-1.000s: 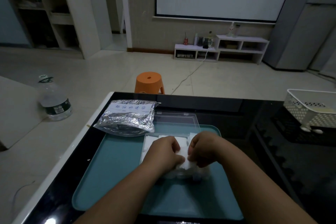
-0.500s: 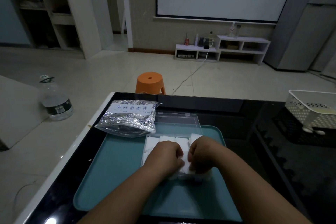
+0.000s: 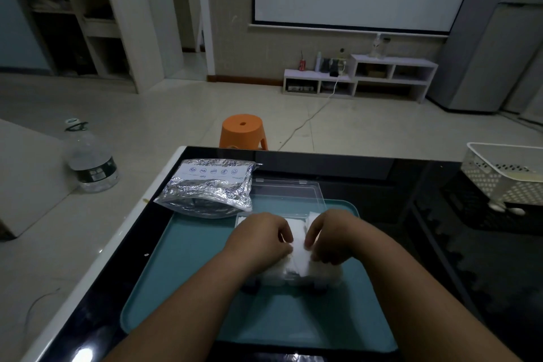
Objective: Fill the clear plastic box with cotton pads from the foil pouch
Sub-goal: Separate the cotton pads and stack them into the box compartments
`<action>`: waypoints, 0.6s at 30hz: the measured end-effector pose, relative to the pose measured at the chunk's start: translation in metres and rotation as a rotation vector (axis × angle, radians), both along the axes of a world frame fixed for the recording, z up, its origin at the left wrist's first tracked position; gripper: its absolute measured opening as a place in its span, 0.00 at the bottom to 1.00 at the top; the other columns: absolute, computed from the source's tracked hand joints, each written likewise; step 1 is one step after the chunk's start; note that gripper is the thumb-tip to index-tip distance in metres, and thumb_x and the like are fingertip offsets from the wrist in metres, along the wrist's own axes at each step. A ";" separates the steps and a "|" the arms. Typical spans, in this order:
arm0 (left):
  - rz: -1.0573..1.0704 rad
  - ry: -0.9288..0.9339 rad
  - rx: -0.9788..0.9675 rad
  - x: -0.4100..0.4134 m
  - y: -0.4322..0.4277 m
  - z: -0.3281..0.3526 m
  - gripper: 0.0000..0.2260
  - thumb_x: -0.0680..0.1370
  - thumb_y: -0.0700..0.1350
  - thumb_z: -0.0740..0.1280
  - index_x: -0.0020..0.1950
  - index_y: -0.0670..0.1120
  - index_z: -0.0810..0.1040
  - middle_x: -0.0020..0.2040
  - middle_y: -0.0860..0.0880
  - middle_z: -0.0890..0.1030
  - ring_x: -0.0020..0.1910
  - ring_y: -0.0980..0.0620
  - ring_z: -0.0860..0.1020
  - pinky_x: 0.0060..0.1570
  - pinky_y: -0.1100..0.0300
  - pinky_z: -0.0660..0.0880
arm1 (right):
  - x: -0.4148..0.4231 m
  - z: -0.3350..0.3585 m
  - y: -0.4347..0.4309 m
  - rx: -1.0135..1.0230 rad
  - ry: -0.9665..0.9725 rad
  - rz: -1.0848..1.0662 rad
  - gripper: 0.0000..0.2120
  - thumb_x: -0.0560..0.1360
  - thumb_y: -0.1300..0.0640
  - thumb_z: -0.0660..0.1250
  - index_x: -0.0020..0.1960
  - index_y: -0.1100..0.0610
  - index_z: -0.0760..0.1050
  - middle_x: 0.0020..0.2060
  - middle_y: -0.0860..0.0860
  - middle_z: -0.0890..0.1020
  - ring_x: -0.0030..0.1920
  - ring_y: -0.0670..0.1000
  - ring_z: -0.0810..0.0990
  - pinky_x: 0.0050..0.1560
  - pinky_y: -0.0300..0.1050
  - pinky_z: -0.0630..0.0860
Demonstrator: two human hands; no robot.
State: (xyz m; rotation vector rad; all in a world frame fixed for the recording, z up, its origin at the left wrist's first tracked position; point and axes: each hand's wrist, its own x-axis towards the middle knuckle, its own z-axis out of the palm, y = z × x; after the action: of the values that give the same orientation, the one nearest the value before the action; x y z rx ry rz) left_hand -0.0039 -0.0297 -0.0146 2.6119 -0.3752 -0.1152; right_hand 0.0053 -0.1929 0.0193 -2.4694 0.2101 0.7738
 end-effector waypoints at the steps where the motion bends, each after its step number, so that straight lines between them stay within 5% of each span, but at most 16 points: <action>1: -0.018 0.012 0.052 -0.002 -0.002 -0.001 0.09 0.72 0.52 0.72 0.51 0.56 0.83 0.49 0.55 0.83 0.51 0.55 0.79 0.51 0.60 0.76 | -0.002 0.001 0.001 0.002 0.014 0.001 0.09 0.73 0.64 0.73 0.52 0.56 0.82 0.38 0.53 0.80 0.37 0.49 0.80 0.45 0.43 0.82; 8: -0.017 0.049 0.121 -0.002 -0.008 -0.011 0.18 0.66 0.59 0.74 0.54 0.55 0.81 0.52 0.54 0.82 0.53 0.53 0.79 0.52 0.58 0.76 | -0.005 -0.006 0.008 -0.032 0.025 0.028 0.16 0.71 0.62 0.75 0.58 0.57 0.80 0.39 0.54 0.80 0.50 0.56 0.84 0.54 0.51 0.82; 14: 0.010 0.045 0.075 -0.003 -0.008 -0.013 0.16 0.67 0.58 0.74 0.52 0.56 0.80 0.52 0.55 0.81 0.53 0.54 0.78 0.49 0.59 0.75 | 0.001 -0.009 0.010 -0.072 0.050 -0.018 0.15 0.74 0.60 0.73 0.59 0.60 0.76 0.49 0.57 0.84 0.50 0.53 0.84 0.56 0.50 0.81; 18: 0.030 0.062 0.056 -0.002 -0.006 -0.012 0.17 0.66 0.60 0.74 0.50 0.57 0.79 0.50 0.56 0.81 0.51 0.55 0.78 0.48 0.59 0.75 | 0.002 -0.004 0.007 -0.019 0.066 -0.073 0.09 0.74 0.62 0.71 0.54 0.61 0.76 0.40 0.54 0.80 0.38 0.49 0.81 0.44 0.43 0.82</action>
State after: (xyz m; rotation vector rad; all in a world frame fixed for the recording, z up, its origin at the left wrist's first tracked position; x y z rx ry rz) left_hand -0.0061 -0.0362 -0.0271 2.6607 -0.3154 -0.1991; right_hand 0.0076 -0.1859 0.0155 -2.4415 0.3309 0.8259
